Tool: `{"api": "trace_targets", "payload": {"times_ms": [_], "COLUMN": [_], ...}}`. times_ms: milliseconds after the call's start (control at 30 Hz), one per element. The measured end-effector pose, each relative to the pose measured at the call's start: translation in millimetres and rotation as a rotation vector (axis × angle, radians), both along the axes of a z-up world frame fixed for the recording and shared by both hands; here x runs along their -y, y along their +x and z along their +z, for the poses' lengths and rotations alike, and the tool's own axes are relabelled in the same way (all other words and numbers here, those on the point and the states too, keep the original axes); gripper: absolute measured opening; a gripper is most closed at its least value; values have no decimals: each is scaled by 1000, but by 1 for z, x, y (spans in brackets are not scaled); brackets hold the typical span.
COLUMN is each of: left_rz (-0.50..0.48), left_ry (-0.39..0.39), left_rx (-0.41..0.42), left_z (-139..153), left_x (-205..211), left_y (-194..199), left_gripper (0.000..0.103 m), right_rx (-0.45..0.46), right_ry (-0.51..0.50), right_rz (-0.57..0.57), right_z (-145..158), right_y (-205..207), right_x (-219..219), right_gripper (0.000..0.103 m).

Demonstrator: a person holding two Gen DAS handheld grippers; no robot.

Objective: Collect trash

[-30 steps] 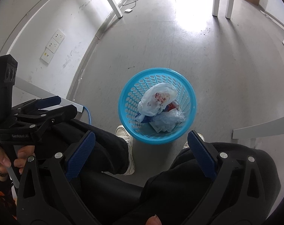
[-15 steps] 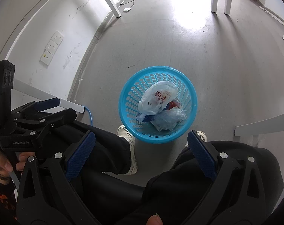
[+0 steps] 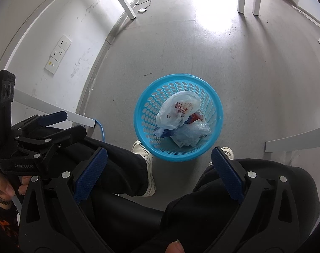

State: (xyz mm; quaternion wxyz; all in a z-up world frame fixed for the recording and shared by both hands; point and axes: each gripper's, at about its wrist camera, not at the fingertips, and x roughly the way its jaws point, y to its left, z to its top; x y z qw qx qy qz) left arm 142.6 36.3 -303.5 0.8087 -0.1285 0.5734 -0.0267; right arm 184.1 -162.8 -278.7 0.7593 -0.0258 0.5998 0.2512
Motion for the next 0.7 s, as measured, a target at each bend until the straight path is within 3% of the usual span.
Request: {"api": "trace_targets", "payload": {"times_ms": [700], "left_rz": [0], "left_ry": [-2], "left_rx": [-3], "left_z": [-2], "left_x": [0], "left_y": [0], "left_gripper": [97], "right_rx": [-2], "right_ry": [-3], "right_rz": [-6], "right_z": [-3], "right_y": [-1], "right_x": [-3], "right_gripper": [94]}}
